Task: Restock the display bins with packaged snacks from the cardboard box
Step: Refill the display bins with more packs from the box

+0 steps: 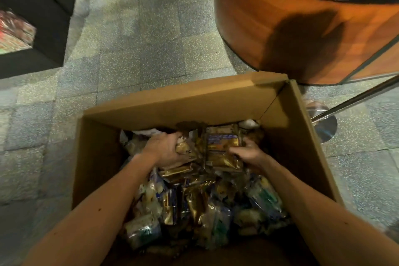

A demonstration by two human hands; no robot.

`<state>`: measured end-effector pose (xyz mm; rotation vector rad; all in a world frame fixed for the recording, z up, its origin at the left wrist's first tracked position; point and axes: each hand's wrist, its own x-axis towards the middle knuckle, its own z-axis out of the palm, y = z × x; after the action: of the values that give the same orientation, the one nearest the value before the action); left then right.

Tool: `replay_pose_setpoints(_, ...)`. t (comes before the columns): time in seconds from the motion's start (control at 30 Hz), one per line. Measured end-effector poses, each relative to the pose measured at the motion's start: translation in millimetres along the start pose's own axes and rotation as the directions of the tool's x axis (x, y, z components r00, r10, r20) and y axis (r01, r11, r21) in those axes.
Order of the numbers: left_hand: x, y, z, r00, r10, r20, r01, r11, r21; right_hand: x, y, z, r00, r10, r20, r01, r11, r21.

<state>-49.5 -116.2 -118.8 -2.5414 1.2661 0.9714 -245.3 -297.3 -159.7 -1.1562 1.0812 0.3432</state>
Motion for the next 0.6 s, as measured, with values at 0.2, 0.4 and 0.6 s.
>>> replay_pose_setpoints(0.2, -96.6, 2.9, -50.9, 0.993, 0.012, -0.114, -0.054, 0.925, -0.377, -115.5, -9.1, 12.8, 0.987, -0.157, -0.033, 0.155, 0.987, -0.040)
replay_pose_setpoints(0.4, -228.9, 36.0, -103.7, 0.973, 0.177, -0.150, -0.232, 0.771, -0.593, -269.4, 8.7, 29.9, 0.912, -0.387, -0.135, 0.383, 0.922, -0.057)
replay_pose_setpoints(0.6, -345.5, 122.4, -144.8, 0.884, 0.373, -0.280, -0.449, 0.515, -0.730, -418.1, 40.7, 14.3, 0.760, -0.570, -0.313, 0.602, 0.798, 0.008)
